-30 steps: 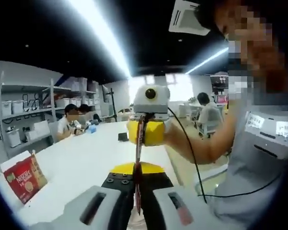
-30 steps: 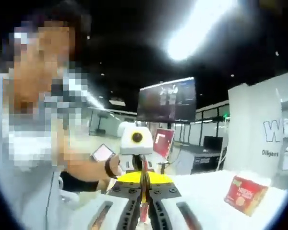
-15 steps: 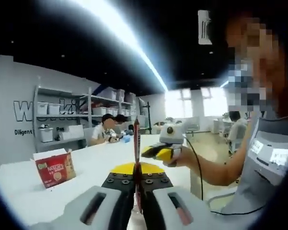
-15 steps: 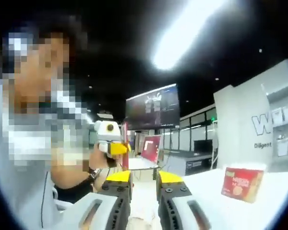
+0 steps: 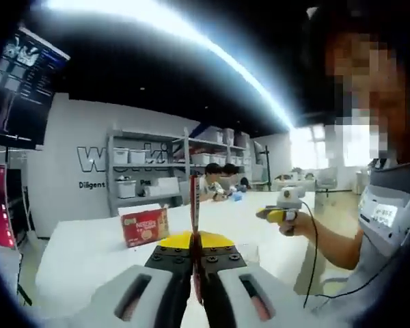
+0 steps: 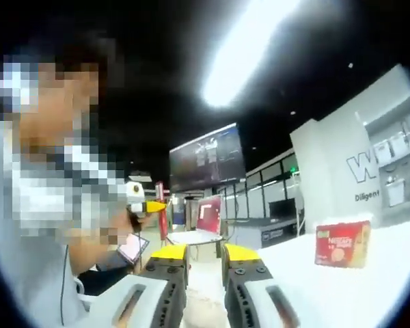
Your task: Tear open the coffee pouch, take out the coffee, and pour the coffee from the pouch into the cup
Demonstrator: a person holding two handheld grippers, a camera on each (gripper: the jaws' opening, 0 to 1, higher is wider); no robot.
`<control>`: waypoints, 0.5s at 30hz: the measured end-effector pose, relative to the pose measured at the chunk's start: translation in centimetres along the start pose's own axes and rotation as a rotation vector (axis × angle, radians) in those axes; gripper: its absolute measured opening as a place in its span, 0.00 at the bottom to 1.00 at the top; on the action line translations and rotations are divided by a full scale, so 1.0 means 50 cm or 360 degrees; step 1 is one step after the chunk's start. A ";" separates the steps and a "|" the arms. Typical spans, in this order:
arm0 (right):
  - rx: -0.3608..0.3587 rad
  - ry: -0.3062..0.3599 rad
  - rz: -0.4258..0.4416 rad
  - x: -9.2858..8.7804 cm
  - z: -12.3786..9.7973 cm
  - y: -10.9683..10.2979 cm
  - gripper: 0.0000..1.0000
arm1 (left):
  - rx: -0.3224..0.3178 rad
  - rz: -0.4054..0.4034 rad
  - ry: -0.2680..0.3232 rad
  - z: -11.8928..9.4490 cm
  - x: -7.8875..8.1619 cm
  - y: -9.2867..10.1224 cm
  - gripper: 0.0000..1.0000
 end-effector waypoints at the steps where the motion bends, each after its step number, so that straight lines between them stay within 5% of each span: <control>1: -0.0003 0.0001 -0.0001 -0.002 0.000 -0.002 0.20 | 0.0045 0.0000 0.0003 -0.012 -0.001 -0.004 0.04; 15: -0.0043 -0.0103 0.0026 -0.051 0.017 -0.027 0.20 | 0.0558 -0.0015 0.0050 -0.218 -0.063 0.016 0.04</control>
Point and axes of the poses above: the point that each gripper's makers call its tool centre point, and the gripper's own axes: z roughly forward along the fingers, y roughly to its right, x roughly out of its top, the point moved 7 cm from there along -z, roughly backward along the fingers, and after that the axes turned 10 degrees about -x, right-handed, at the moved point
